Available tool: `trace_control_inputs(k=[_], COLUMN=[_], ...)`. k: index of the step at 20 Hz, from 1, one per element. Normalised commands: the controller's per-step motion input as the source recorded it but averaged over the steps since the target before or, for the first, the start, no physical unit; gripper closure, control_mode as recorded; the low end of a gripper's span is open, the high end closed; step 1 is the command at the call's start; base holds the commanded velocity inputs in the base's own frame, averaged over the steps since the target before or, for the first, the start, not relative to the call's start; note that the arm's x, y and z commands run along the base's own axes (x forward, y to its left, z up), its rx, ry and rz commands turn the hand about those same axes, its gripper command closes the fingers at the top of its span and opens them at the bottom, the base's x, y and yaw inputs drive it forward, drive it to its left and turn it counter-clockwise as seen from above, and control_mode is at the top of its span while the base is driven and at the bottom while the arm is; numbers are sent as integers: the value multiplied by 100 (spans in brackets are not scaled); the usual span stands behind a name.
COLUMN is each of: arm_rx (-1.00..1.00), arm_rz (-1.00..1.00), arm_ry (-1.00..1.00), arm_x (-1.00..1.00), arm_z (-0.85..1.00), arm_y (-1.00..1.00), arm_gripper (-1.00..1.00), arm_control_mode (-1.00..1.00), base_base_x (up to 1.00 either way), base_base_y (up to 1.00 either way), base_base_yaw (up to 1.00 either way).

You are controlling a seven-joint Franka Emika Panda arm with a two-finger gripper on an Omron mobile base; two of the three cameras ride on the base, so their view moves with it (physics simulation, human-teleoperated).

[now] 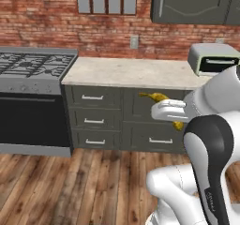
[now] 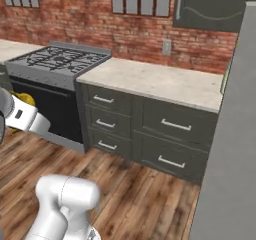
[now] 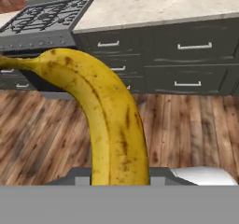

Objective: Pick the tangerine and banana from the fridge and place them inside the tupperware on the counter.

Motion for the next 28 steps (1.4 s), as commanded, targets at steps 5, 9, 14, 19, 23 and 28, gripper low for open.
trace_control_inputs(k=[5, 9, 14, 19, 23, 28], arm_rx=[0, 0, 0, 0, 0, 0], arm_rz=[0, 0, 0, 0, 0, 0], arm_ry=[0, 0, 0, 0, 0, 0], arm_x=[0, 0, 0, 0, 0, 0], arm_z=[0, 0, 0, 0, 0, 0], arm_y=[0, 0, 0, 0, 0, 0], arm_gripper=[100, 100, 100, 100, 100, 100], arm_control_mode=[100, 100, 100, 100, 100, 100], base_base_x=[99, 86, 78, 81, 83, 66], base_base_y=[-30, -32, -43, -41, -22, -6], base_base_yaw=[83, 93, 91, 92, 93, 95])
